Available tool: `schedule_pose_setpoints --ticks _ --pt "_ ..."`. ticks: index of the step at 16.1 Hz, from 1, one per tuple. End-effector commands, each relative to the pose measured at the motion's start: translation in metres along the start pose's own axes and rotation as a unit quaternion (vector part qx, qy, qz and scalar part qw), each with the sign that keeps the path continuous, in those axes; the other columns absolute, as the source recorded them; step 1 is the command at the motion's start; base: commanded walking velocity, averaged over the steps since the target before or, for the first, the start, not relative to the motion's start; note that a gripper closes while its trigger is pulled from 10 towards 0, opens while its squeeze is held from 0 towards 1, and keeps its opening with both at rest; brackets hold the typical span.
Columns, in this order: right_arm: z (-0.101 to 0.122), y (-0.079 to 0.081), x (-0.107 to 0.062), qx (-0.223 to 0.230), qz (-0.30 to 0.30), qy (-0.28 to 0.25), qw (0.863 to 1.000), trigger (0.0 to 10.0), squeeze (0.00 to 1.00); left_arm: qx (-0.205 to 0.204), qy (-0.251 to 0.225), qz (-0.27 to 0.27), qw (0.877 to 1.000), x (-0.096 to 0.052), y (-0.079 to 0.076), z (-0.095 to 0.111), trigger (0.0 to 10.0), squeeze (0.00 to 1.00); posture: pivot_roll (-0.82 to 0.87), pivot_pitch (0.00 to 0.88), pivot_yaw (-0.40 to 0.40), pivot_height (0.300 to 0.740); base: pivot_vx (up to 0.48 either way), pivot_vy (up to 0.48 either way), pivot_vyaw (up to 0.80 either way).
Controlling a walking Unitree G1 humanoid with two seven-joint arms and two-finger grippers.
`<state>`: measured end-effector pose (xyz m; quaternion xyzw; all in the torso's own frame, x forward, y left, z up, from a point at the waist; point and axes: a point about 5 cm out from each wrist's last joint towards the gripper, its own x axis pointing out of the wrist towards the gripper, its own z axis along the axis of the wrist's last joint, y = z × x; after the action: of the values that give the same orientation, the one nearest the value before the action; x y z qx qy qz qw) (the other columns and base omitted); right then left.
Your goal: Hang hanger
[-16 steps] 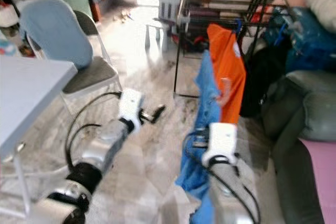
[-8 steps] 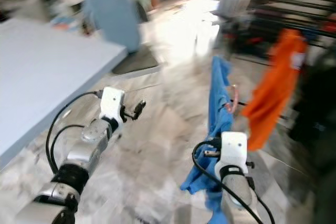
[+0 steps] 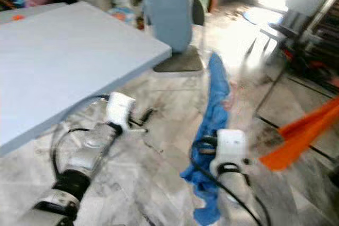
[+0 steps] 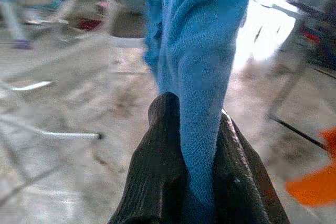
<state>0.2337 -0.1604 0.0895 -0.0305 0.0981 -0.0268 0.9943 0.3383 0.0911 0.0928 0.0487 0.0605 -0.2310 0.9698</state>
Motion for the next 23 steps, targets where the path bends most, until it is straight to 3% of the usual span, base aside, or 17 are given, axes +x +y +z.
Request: schedule_pose_setpoints --ticks 1,6,9,16,20,23 --pt "0.007 -0.004 0.0 -0.002 -0.005 -0.018 1.0 10.0 0.0 0.007 -0.014 -0.017 1.0 0.005 -0.011 0.007 10.0 0.0 -0.03 0.0 -0.025 0.74 0.0 0.0 0.8" --pt "0.007 -0.002 0.001 -0.006 0.005 -0.015 1.0 10.0 0.0 0.006 -0.014 -0.023 1.0 0.006 -0.018 0.007 10.0 0.0 -0.04 0.0 -0.031 0.74 0.0 0.0 0.8" --pt "0.006 -0.002 0.002 -0.009 0.008 -0.014 1.0 10.0 0.0 0.032 -0.015 -0.055 0.998 0.005 -0.027 0.005 10.0 0.0 -0.04 0.0 -0.032 0.74 0.0 0.0 0.8" --pt "0.008 -0.003 0.003 -0.023 0.052 -0.009 0.998 10.0 0.0 0.03 -0.018 -0.101 0.994 0.006 -0.038 0.007 10.0 0.0 -0.04 0.0 -0.034 0.74 0.0 0.0 0.8" --pt "0.014 -0.002 0.0 -0.018 0.091 -0.01 0.996 10.0 0.0 0.009 -0.017 -0.186 0.982 0.006 -0.055 0.009 10.0 0.0 -0.04 0.0 -0.035 0.74 0.0 0.0 0.13" --pt "0.022 0.004 -0.006 -0.007 0.133 -0.013 0.991 10.0 0.0 0.01 -0.011 -0.211 0.977 0.007 -0.06 0.009 10.0 0.0 -0.05 0.0 -0.033 0.74 0.0 0.0 0.0"
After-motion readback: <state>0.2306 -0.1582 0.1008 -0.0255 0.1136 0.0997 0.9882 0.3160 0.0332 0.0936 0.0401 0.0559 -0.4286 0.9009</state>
